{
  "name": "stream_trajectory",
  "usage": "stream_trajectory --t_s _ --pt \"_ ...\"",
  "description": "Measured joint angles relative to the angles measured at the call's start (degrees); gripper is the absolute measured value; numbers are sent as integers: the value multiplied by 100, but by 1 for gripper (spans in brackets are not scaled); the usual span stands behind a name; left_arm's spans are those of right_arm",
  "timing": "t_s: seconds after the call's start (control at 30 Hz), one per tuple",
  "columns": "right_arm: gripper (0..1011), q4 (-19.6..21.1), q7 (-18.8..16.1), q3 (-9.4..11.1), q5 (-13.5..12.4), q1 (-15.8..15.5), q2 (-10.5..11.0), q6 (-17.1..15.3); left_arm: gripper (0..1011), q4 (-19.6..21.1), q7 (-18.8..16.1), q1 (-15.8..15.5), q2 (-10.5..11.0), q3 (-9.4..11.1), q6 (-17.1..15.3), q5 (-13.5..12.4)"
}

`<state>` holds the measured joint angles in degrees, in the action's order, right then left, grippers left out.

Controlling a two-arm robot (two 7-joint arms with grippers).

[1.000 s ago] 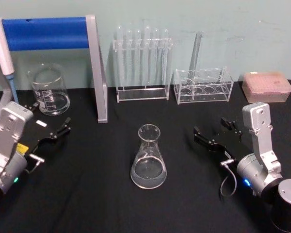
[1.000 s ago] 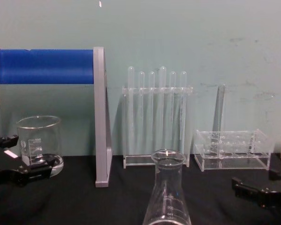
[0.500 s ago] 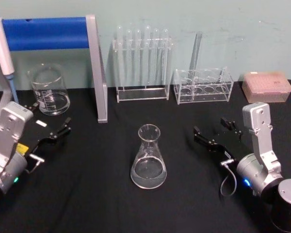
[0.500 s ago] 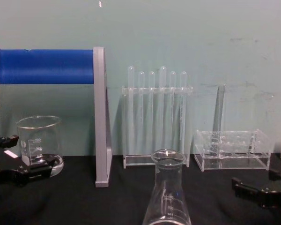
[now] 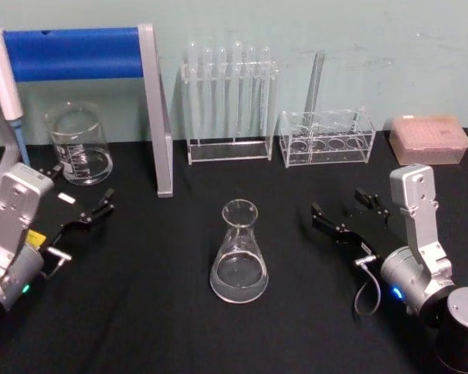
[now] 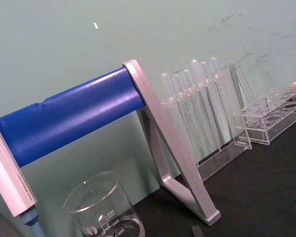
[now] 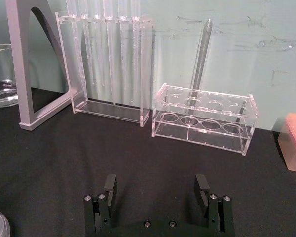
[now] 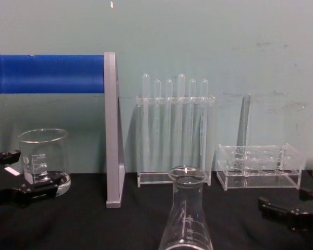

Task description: Grasp the erlenmeyer flask with one hand, shake it three times, then place it back.

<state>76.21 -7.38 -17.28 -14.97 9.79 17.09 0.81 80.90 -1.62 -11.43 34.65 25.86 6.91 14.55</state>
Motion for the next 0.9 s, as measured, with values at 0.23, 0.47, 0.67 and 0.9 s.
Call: stream_trajectory --t_s 0.23,0.47,0.67,0.9 --pt "1000 0 0 0 0 0 0 0 1001 0 0 0 0 0 0 0" --pt "1000 0 0 0 0 0 0 0 1001 0 0 0 0 0 0 0" --pt "1000 0 0 0 0 0 0 0 1001 0 0 0 0 0 0 0" --pt "1000 0 0 0 0 0 0 0 1001 0 0 0 0 0 0 0"
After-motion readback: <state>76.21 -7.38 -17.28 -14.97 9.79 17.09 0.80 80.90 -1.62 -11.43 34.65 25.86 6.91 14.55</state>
